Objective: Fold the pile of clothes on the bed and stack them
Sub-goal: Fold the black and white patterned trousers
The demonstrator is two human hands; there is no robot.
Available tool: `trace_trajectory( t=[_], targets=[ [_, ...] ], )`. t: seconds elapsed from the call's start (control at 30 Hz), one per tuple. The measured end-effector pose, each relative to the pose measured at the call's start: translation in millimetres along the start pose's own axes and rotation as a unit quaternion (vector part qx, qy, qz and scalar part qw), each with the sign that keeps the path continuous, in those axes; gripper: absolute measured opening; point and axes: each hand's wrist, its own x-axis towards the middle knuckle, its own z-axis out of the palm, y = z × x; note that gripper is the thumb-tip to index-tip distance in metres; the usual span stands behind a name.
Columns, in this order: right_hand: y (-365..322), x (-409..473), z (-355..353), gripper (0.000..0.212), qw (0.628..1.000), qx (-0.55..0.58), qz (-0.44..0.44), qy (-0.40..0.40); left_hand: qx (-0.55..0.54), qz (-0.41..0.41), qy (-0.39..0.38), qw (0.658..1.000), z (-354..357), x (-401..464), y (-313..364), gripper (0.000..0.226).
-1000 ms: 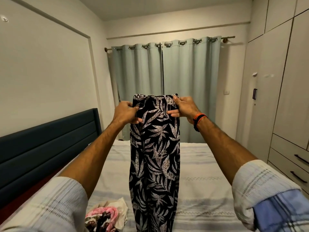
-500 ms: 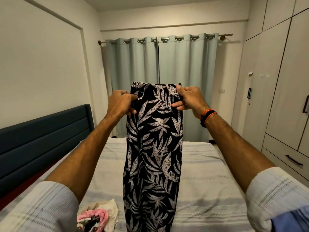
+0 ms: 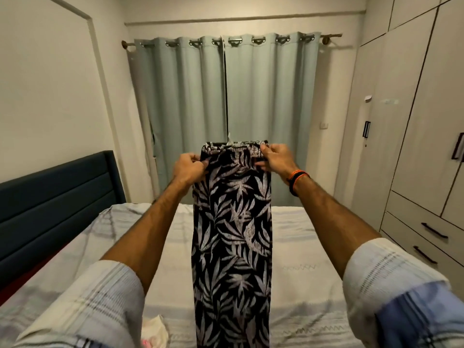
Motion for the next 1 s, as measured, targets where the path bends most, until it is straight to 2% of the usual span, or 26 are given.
trace_trajectory(
  t=[0.07,0.2,0.3,0.37,0.57,0.8,0.87,0.93,1.0],
  targets=[
    [-13.7,11.3,-8.7,0.036,0.998,-0.014,-0.052,0.018,-0.004,0.05,0.014,0.999,-10.8,7.2,18.0,0.002],
    [-62.1,-8.6,-23.0,0.027,0.984,-0.023,-0.165,0.061,-0.008,0.153,0.033,0.988,-30.9,-1.6,61.0,0.01],
    [-76.9,-31.3,-30.3,0.029,0.977,-0.016,-0.198,0.073,-0.016,0.194,0.049,0.98,-38.9,-28.8,77.8,0.014],
    [-70.2,-58.7,-34.5,0.03,0.981,-0.008,-0.186,0.054,-0.017,0.191,0.046,0.98,-44.2,-58.5,72.7,0.013],
    [-1.5,-182.1,-35.1,0.026,0.993,-0.013,-0.116,-0.018,0.008,0.089,-0.006,0.996,-49.5,-173.0,-2.2,0.007],
    [174.2,-363.5,-18.0,0.074,0.992,-0.027,0.053,-0.115,0.091,-0.074,-0.079,0.99,-42.6,-369.4,-147.3,0.014],
    [203.3,-439.6,-17.4,0.068,0.985,-0.024,0.104,-0.135,0.135,-0.102,-0.116,0.979,-39.7,-430.8,-187.6,0.01],
    [218.6,-511.6,-13.8,0.053,0.979,-0.036,0.144,-0.139,0.184,-0.134,-0.154,0.962,-37.9,-490.0,-229.2,0.004],
    [247.9,-573.4,-9.0,0.045,0.974,-0.048,0.16,-0.15,0.206,-0.177,-0.193,0.943,-37.7,-546.8,-265.6,0.006]
  ],
)
